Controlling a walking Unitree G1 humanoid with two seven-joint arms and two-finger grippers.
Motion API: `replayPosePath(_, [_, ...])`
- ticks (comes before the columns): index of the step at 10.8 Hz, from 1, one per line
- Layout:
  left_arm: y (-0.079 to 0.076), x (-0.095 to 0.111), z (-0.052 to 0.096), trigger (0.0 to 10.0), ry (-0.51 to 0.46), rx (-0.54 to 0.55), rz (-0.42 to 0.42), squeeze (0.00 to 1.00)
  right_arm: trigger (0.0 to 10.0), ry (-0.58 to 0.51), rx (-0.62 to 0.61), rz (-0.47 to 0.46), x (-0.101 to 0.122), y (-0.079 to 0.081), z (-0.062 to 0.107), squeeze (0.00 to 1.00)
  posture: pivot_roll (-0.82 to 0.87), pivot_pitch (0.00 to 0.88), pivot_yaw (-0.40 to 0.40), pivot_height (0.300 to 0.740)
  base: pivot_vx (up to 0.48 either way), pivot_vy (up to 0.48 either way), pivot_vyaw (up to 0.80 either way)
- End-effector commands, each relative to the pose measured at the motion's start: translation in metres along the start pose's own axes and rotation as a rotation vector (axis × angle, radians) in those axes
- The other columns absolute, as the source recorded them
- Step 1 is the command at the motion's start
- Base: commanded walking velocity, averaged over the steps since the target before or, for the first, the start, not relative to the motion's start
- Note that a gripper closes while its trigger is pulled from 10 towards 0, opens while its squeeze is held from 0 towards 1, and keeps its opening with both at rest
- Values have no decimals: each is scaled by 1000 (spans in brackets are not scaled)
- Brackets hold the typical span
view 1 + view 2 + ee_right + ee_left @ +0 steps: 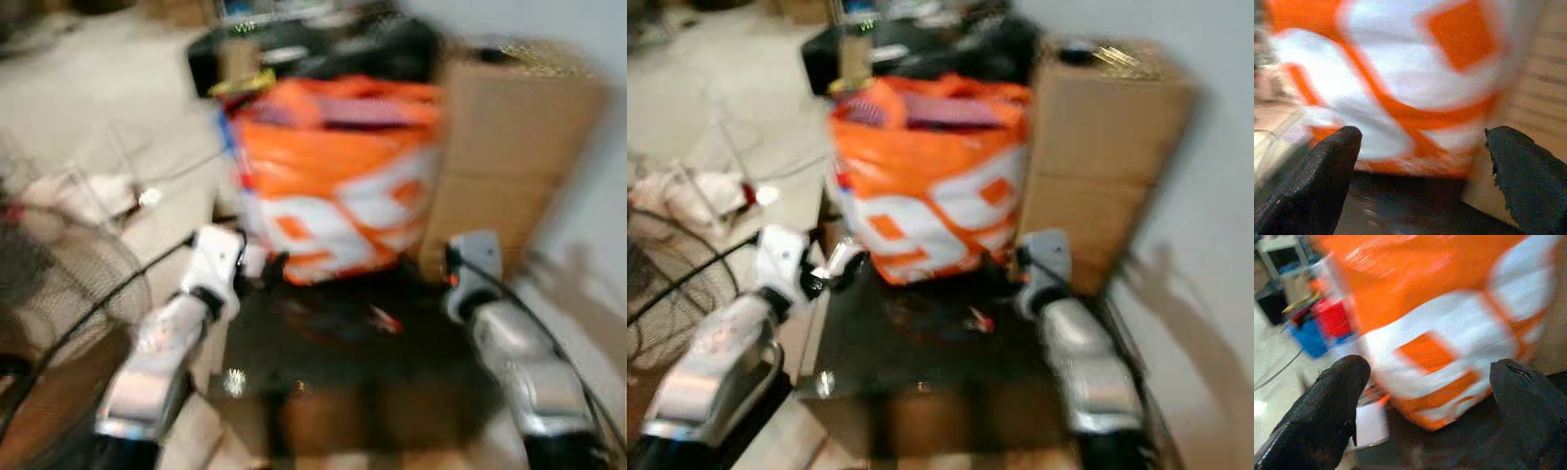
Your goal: Hang keys on a hook
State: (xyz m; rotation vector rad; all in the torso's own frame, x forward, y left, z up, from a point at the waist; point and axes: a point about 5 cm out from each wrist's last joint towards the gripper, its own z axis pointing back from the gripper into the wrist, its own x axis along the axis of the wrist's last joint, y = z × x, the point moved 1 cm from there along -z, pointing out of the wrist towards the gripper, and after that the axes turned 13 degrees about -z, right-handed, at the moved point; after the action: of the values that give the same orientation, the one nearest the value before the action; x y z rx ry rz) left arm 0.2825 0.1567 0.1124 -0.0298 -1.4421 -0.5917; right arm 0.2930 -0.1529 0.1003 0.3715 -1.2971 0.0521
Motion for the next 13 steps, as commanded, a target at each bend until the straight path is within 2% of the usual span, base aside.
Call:
replayPosePath(1, [-2, 7, -2, 10000, -26, -10, -9, 0, 10000, 4, -42, 8, -1, -12, 5, 1000, -14, 0, 51, 740, 349, 0, 0])
replayPosePath(3, [-3, 7, -3, 10000, -27, -12, -8, 0, 10000, 13, -44, 14, -2, -13, 5, 1000, -19, 0, 48, 740, 356, 0, 0])
replayPosePath(4, [-5, 6, -3, 10000, -26, -17, -8, 0, 10000, 72, -48, 38, -10, -16, 5, 1000, -23, 0, 44, 740, 341, 0, 0])
replayPosePath(6, [-10, -4, -2, 10000, 22, -87, -28, 0, 10000, 310, -59, 102, -44, -29, 7, 1000, -23, 0, 36, 740, 0, 0, 0])
replayPosePath(7, [-11, -6, -1, 10000, 30, -101, -33, 0, 10000, 328, -54, 101, -47, -30, 7, 1000, -22, 0, 35, 740, 0, 0, 0])
replayPosePath(9, [-22, -21, 5, 10000, 120, -255, -55, 0, 10000, 463, 23, 138, -66, -30, 8, 1000, -15, 0, 14, 740, 0, 0, 0])
replayPosePath(10, [-32, -30, 11, 10000, 171, -348, -80, 0, 10000, 521, 65, 138, -74, -28, 9, 129, -7, 0, 0, 740, 0, 0, 0])
replayPosePath(11, [-38, -30, 12, 10000, 168, -377, -82, 0, 10000, 553, 80, 144, -80, -28, 8, 0, 1, 0, -20, 740, 0, 0, 0])
replayPosePath(13, [-42, -28, 13, 10000, 146, -386, -56, 0, 10000, 580, 85, 133, -88, -29, 4, 0, -13, 0, -27, 740, 0, 0, 0])
